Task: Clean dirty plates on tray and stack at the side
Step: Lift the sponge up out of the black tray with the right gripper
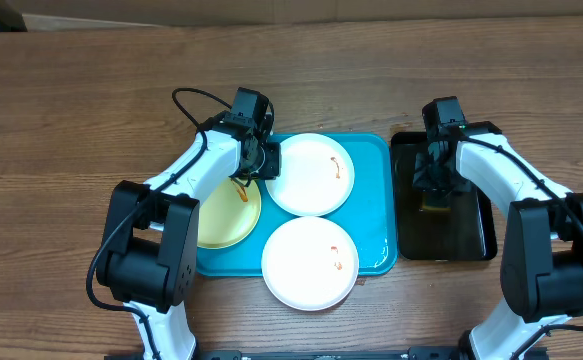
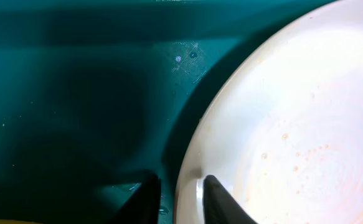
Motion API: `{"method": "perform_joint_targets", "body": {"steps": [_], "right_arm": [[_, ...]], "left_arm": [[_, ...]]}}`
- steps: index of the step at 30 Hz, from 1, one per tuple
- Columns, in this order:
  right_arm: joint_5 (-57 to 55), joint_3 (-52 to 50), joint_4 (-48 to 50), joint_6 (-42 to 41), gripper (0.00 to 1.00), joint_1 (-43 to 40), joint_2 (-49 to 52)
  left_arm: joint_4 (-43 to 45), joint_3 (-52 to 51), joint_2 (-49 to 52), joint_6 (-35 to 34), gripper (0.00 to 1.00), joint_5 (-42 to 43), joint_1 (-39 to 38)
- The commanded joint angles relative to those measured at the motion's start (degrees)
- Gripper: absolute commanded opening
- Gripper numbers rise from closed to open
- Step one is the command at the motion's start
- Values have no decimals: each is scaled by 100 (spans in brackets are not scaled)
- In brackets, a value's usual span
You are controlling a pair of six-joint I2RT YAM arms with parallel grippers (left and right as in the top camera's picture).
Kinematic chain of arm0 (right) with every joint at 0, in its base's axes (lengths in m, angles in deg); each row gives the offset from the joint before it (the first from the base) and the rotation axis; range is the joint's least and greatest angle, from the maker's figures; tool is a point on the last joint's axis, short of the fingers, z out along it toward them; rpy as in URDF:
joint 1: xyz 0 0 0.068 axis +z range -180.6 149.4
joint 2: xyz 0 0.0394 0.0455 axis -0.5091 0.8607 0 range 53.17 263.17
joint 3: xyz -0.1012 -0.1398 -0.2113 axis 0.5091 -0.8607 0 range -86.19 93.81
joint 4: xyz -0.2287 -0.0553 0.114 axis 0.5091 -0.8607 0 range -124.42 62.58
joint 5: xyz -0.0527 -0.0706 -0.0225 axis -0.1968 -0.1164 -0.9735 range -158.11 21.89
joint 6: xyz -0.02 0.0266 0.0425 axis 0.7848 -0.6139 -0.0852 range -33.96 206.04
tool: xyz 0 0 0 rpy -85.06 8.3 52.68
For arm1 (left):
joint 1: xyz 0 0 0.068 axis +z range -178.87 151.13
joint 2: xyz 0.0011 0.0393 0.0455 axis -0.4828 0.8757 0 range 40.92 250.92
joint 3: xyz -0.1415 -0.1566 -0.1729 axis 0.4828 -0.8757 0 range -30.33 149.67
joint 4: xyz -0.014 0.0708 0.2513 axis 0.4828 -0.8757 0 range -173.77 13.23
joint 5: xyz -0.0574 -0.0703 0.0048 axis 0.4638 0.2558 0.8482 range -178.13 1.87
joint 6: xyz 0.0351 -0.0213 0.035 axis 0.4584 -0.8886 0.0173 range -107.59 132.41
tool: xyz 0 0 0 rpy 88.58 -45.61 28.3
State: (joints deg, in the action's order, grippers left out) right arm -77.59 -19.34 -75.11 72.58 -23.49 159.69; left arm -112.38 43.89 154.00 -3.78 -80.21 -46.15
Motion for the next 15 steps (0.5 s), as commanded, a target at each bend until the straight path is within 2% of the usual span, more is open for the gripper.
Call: {"method": "perform_joint_targets", "body": {"steps": [1, 15], "right_arm": [[55, 72, 2, -7, 40, -24, 0], [55, 72, 57, -7, 40, -24, 0]], "left_arm": [[-11, 96, 57, 33, 21, 66, 0], [-258, 269, 46, 31, 20, 66, 0]]}}
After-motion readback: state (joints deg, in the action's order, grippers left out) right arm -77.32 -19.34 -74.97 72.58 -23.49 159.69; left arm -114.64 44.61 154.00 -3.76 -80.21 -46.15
